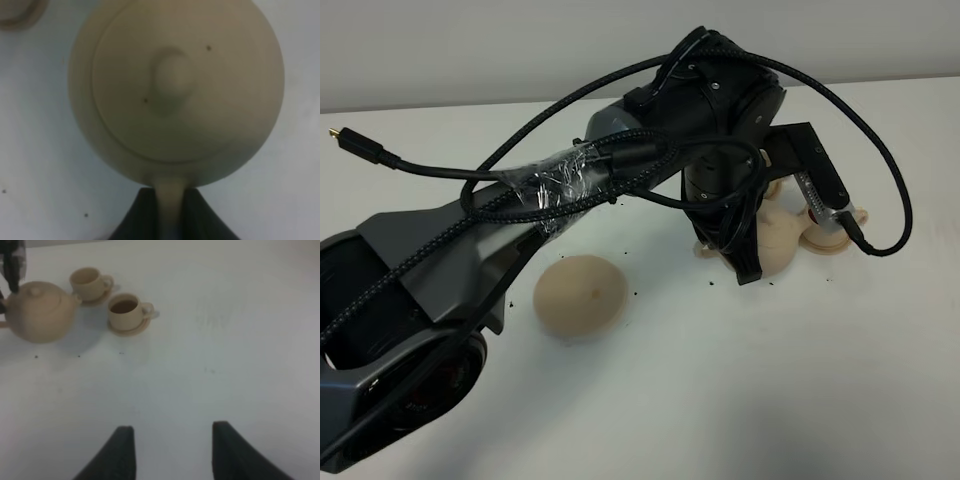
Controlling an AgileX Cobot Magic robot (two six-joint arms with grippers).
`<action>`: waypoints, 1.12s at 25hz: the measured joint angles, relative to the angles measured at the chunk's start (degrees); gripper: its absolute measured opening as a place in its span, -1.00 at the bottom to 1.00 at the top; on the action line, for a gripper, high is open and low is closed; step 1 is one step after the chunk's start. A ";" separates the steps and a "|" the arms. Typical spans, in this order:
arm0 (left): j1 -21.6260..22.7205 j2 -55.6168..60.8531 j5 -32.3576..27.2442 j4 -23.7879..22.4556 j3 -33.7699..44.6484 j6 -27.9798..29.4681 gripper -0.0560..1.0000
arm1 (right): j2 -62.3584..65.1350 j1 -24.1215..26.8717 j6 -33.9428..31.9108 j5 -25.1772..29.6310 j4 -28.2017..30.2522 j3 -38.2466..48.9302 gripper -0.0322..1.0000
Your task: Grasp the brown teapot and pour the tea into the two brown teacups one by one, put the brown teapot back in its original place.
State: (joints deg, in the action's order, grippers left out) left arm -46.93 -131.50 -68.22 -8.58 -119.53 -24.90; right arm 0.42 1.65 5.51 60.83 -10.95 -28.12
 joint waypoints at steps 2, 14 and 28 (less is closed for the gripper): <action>0.78 -0.29 0.00 0.49 0.00 0.00 -0.60 | 0.00 0.00 0.00 0.00 0.00 0.00 -0.19; 2.56 -3.09 0.22 -3.23 -2.88 -2.60 -0.60 | 0.00 0.00 0.00 0.00 0.00 0.00 -0.19; 9.65 -3.21 3.91 -14.42 -6.89 -7.02 -0.60 | 0.00 0.00 0.00 0.00 0.00 0.00 -0.19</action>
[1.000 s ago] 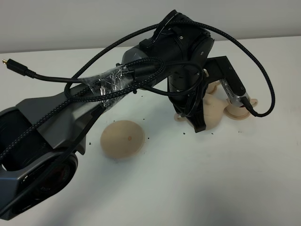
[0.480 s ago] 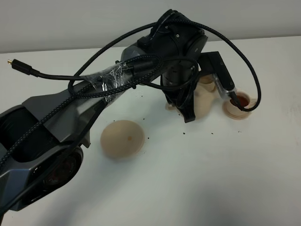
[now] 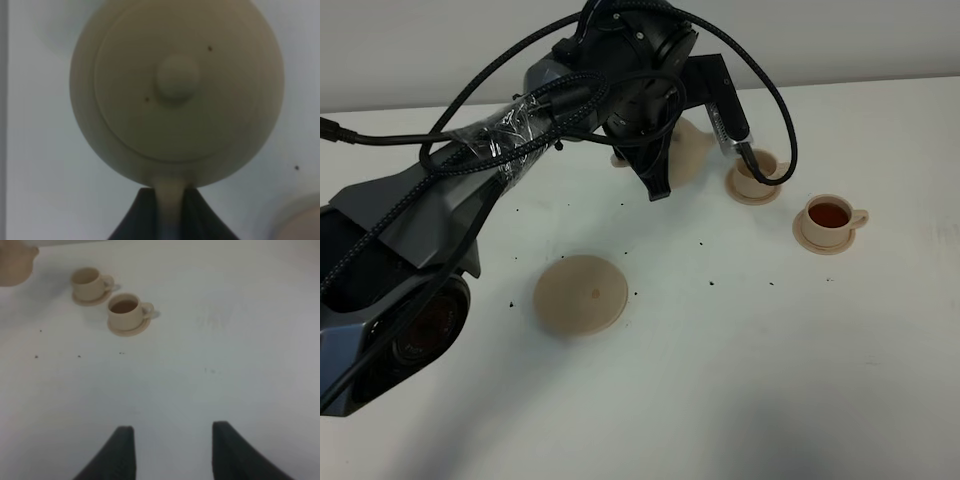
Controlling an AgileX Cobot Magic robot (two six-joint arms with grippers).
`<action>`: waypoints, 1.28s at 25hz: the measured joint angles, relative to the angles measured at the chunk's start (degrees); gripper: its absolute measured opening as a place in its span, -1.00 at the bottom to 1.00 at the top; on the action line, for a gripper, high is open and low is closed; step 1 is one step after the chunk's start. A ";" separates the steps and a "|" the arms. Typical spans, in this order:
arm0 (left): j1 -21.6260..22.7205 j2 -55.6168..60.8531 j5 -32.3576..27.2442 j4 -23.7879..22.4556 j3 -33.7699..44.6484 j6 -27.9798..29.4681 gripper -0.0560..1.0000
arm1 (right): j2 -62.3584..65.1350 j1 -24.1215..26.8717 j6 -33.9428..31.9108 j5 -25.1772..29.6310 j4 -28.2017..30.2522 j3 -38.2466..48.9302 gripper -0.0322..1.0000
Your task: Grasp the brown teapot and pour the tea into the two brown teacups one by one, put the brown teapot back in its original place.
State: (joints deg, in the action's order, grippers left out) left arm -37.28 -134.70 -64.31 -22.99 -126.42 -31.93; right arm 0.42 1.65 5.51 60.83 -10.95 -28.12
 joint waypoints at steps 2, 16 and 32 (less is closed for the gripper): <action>-0.03 -0.56 2.79 -0.60 0.00 -0.62 -0.60 | 0.00 0.00 0.00 0.00 0.00 0.00 -0.19; -0.77 -4.69 13.87 -6.50 -0.03 -7.03 -0.60 | 0.00 0.00 0.00 0.00 0.00 0.00 -0.19; -2.99 -6.47 17.85 -14.50 -0.03 -9.62 -0.60 | 0.00 0.00 0.00 0.00 0.00 0.00 -0.19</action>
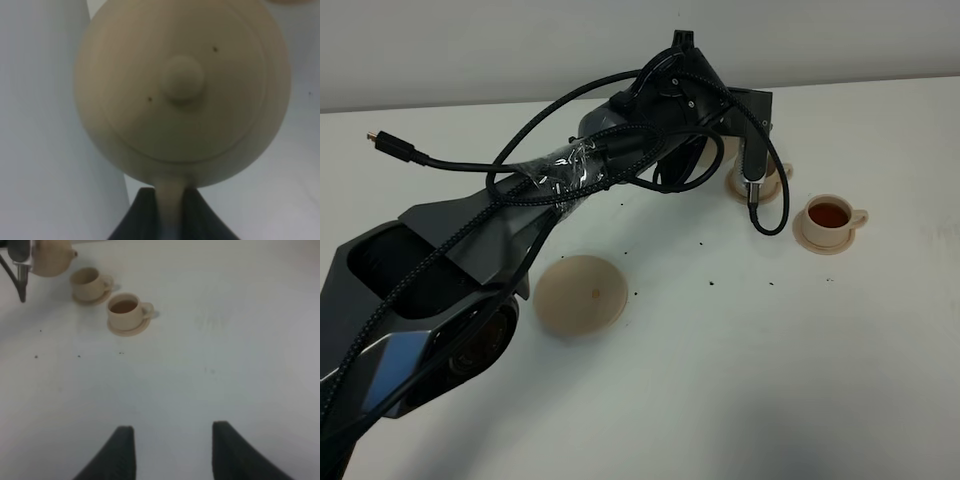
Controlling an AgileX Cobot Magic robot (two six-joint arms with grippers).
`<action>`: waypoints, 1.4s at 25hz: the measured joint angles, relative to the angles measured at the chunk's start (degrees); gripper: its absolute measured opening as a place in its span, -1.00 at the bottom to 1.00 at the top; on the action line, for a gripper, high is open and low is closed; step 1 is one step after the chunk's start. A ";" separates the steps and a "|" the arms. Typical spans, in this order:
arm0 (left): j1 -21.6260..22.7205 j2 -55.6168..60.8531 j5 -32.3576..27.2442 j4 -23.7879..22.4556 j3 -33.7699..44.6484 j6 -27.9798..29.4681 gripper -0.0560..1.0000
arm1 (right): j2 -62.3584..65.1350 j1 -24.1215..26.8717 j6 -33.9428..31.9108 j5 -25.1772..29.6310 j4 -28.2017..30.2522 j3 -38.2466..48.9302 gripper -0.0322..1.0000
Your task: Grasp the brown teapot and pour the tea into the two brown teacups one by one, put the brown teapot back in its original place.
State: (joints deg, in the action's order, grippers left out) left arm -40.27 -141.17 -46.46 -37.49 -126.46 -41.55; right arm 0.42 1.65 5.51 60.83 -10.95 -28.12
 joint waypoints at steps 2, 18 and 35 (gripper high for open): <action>0.00 -0.21 0.40 -0.55 0.00 0.00 -0.60 | 0.00 0.00 0.00 0.00 0.00 0.00 -0.19; -0.04 -0.40 3.32 -2.11 0.00 -7.51 -0.60 | 0.00 0.00 0.00 0.00 0.00 0.00 -0.19; -0.04 -0.40 4.72 -4.35 0.00 -12.43 -0.60 | 0.00 0.00 0.00 0.00 0.00 0.00 -0.19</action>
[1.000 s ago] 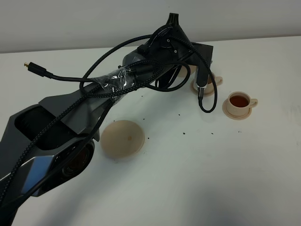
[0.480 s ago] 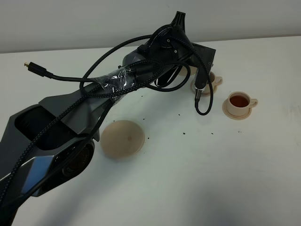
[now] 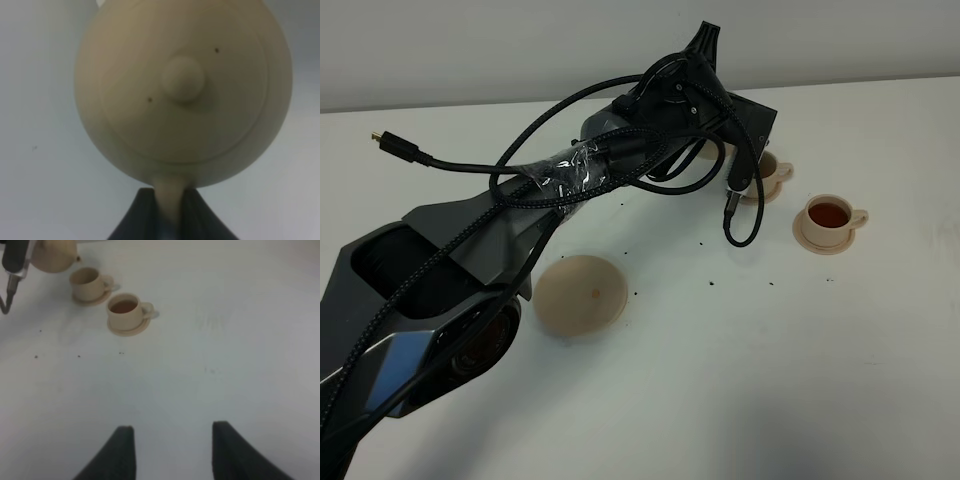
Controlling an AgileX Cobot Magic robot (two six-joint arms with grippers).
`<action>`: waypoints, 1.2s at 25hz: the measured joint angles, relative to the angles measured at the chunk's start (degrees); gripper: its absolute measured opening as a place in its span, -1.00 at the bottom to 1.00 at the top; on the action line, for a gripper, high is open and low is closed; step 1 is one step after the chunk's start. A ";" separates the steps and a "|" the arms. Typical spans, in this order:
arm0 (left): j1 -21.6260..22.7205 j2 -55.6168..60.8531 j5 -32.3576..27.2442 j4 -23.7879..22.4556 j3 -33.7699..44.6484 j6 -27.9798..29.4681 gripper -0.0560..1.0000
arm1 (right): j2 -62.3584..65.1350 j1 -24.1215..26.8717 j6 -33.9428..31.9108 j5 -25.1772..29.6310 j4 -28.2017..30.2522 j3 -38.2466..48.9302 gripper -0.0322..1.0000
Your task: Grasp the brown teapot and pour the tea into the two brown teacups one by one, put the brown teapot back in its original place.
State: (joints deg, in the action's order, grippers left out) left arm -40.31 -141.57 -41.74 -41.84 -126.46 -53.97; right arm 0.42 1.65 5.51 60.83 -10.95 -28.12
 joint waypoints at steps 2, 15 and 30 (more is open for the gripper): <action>0.00 0.00 0.00 -0.86 0.00 -0.20 -0.60 | 0.00 0.00 0.00 0.00 0.00 0.00 -0.19; 0.00 -0.25 0.53 -2.09 0.00 -3.21 -0.60 | 0.00 0.00 0.00 0.00 0.00 0.00 -0.19; 0.00 -1.25 2.76 -4.67 0.00 -4.03 -0.60 | 0.00 0.00 0.00 0.00 0.00 0.00 -0.19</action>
State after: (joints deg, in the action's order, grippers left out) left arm -40.31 -142.83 -38.97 -46.50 -126.46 -58.00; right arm 0.42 1.65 5.51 60.83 -10.95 -28.12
